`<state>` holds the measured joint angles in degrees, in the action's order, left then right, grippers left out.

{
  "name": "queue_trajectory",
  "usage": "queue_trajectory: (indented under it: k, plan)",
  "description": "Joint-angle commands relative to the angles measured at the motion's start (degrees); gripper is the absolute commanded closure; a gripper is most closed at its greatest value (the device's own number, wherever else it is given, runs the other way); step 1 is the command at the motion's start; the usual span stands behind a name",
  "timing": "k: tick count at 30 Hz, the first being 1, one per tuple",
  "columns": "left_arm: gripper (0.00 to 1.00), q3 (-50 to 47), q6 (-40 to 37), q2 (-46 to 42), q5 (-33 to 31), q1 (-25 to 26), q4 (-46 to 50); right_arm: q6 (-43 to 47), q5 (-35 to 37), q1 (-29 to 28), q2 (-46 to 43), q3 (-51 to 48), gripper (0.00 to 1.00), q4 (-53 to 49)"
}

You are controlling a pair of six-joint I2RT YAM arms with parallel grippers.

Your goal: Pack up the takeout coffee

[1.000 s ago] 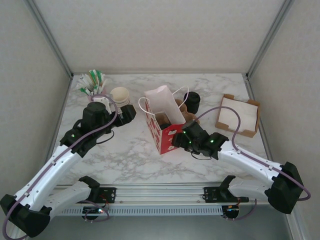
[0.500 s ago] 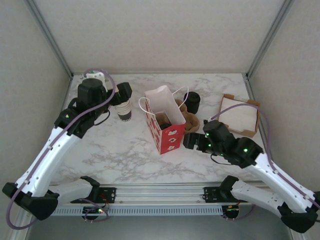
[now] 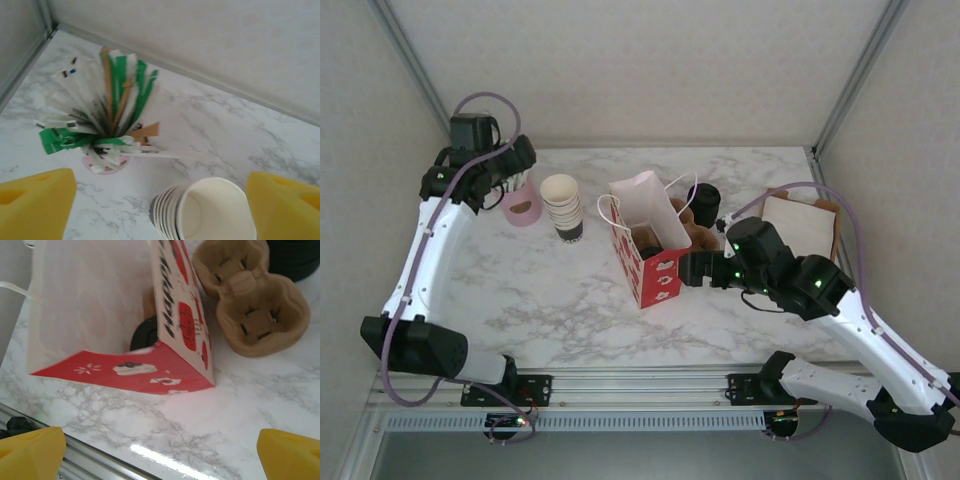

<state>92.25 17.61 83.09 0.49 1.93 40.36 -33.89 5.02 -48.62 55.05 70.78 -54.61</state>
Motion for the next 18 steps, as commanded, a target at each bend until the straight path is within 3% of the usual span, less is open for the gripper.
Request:
queue_trajectory:
  k: [1,9,13,18]
  plan:
    - [0.24,2.21,-1.61,2.79,4.24,-2.89,2.56,4.19,-1.09,0.11,1.41,3.46,0.01,1.87]
    - [0.58,8.24,-3.95,11.15,4.78,-3.60,7.69,6.02,-0.69,0.19,3.76,3.37,0.01,2.80]
    - [0.62,7.84,-4.76,12.14,3.31,-3.52,9.12,6.16,-0.57,0.36,3.93,2.91,0.01,3.05]
    - [0.60,9.53,-4.73,13.61,0.45,-3.56,9.81,6.24,-1.19,0.45,4.19,2.43,0.01,3.76]
